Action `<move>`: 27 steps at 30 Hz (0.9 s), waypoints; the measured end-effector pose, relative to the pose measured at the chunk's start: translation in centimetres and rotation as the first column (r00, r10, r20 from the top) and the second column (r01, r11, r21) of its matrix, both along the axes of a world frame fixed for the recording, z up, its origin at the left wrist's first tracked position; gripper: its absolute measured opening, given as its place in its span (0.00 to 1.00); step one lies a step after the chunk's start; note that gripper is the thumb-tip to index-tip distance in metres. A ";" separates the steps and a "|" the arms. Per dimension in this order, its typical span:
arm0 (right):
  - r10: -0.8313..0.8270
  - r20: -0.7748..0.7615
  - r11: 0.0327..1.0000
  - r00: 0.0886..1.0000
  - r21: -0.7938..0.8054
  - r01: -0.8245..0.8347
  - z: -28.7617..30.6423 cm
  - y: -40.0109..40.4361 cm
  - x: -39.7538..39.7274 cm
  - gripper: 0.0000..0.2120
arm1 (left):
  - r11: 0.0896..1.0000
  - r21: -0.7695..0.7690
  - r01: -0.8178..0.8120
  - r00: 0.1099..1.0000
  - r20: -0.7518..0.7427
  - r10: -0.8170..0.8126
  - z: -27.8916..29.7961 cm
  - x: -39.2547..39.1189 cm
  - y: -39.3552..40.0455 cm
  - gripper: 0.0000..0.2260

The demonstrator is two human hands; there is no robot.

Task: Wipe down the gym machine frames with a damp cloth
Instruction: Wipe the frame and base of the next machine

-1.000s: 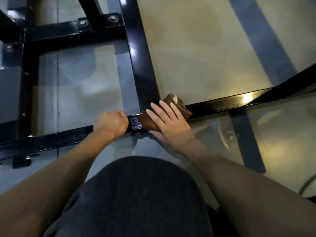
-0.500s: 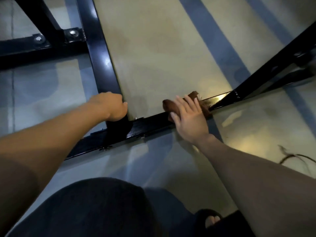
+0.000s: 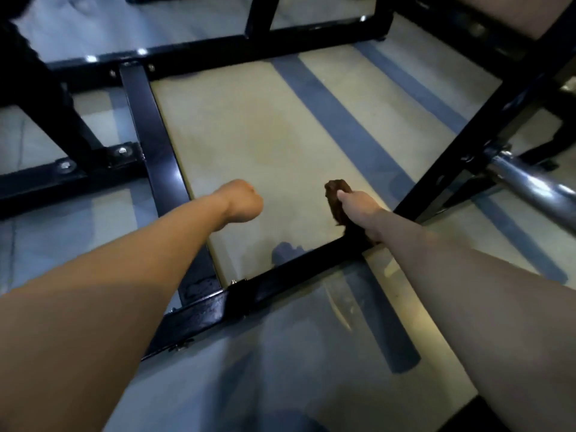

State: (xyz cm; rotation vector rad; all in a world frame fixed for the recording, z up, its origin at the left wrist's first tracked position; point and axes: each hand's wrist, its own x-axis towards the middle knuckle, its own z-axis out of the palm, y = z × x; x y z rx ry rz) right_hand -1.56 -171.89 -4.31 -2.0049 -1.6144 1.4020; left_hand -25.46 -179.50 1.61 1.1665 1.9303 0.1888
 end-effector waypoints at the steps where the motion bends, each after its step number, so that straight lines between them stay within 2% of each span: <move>1: -0.057 -0.178 0.994 0.982 -0.098 0.040 1.3 0.9 -1.6 0.16 | 0.986 0.010 -0.164 0.970 0.185 0.159 0.6 0.3 0.3 0.15; 3: -0.087 -0.397 0.982 0.914 -0.189 0.012 4.3 2.0 -3.7 0.15 | 0.932 0.025 -0.361 0.864 0.386 0.324 1.8 0.7 1.0 0.15; 5: 0.011 -0.484 0.968 0.875 -0.216 -0.132 7.6 2.4 -6.2 0.16 | 0.891 0.063 -0.451 0.802 0.467 0.373 3.4 0.1 1.2 0.15; 10: 0.219 -0.576 0.873 0.787 -0.244 -0.422 12.8 0.9 -9.2 0.24 | 0.836 0.110 -0.538 0.585 0.763 0.276 5.9 0.1 0.4 0.27; 13: 0.190 -0.606 0.862 0.773 -0.274 -0.426 12.7 -1.4 -10.1 0.31 | 0.840 0.142 -0.523 0.628 0.730 0.268 4.9 -0.4 -1.5 0.21; 16: 0.079 -0.680 0.870 0.729 -0.310 -0.384 11.8 -3.1 -10.0 0.40 | 0.831 0.155 -0.535 0.669 0.678 0.304 4.5 -2.1 -2.5 0.15; 18: 0.072 -0.713 0.879 0.698 -0.285 -0.382 12.1 -3.6 -10.1 0.36 | 0.803 0.154 -0.576 0.663 0.661 0.350 4.9 -3.0 -3.1 0.11; 20: 0.084 -0.710 0.908 0.699 -0.234 -0.347 12.9 -3.9 -10.2 0.24 | 0.789 0.159 -0.593 0.654 0.667 0.357 5.2 -3.6 -3.5 0.10; 22: 0.086 -0.677 0.940 0.731 -0.189 -0.286 13.2 -4.1 -10.4 0.18 | 0.802 0.168 -0.573 0.649 0.691 0.318 5.6 -3.7 -3.7 0.13; 26: 0.126 -0.610 0.960 0.782 -0.122 -0.250 13.3 -4.4 -10.1 0.19 | 0.875 0.141 -0.463 0.650 0.726 0.227 6.3 -2.7 -3.3 0.30; 27: 0.139 -0.609 0.960 0.781 -0.111 -0.257 13.6 -4.4 -9.9 0.19 | 0.891 0.141 -0.433 0.658 0.724 0.205 6.3 -2.4 -3.2 0.31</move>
